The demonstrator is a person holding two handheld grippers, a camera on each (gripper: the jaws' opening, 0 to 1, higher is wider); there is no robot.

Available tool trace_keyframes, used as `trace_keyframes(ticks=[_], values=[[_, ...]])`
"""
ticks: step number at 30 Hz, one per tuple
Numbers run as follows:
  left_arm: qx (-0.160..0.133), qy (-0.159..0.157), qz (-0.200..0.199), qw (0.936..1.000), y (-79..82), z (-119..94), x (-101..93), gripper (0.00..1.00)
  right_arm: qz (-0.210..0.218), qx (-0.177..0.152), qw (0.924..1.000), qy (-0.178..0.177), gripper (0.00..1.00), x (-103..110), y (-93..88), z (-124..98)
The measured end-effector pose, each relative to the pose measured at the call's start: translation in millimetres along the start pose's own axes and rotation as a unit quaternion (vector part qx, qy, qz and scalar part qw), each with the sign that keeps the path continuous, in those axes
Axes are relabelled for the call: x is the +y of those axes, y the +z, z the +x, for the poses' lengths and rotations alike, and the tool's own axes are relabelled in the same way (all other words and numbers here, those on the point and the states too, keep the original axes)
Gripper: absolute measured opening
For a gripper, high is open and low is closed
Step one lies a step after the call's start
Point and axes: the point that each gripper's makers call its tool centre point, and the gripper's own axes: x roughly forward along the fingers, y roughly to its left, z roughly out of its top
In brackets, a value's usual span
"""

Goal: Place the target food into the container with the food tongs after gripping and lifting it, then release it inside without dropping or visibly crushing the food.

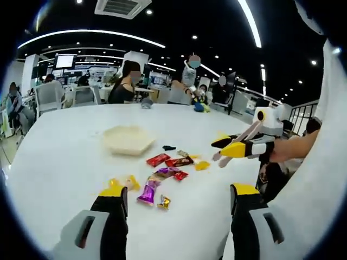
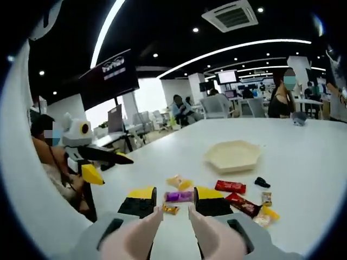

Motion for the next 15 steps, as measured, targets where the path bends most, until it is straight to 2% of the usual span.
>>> trace_keyframes(ticks=[2,5,12,15], values=[[0.005,0.007,-0.008,0.9999,-4.1,-0.6,12.2,0.95,-0.002,0.007,0.9999,-0.012,0.27,3.3,-3.5,8.0],[0.007,-0.004,-0.007,0.9999,-6.2,-2.9,17.6,0.99,0.003,0.015,0.9996,-0.022,0.27,5.6,-7.3,16.4],[-0.002,-0.019,0.003,0.9998,-8.9,-7.5,39.3,0.99,-0.008,0.032,0.9979,-0.056,0.27,6.1,-19.0,33.8],[-0.010,-0.029,-0.004,0.9995,-6.1,-6.5,46.0,0.99,-0.027,0.048,0.9959,-0.072,0.27,6.6,-22.0,39.7]])
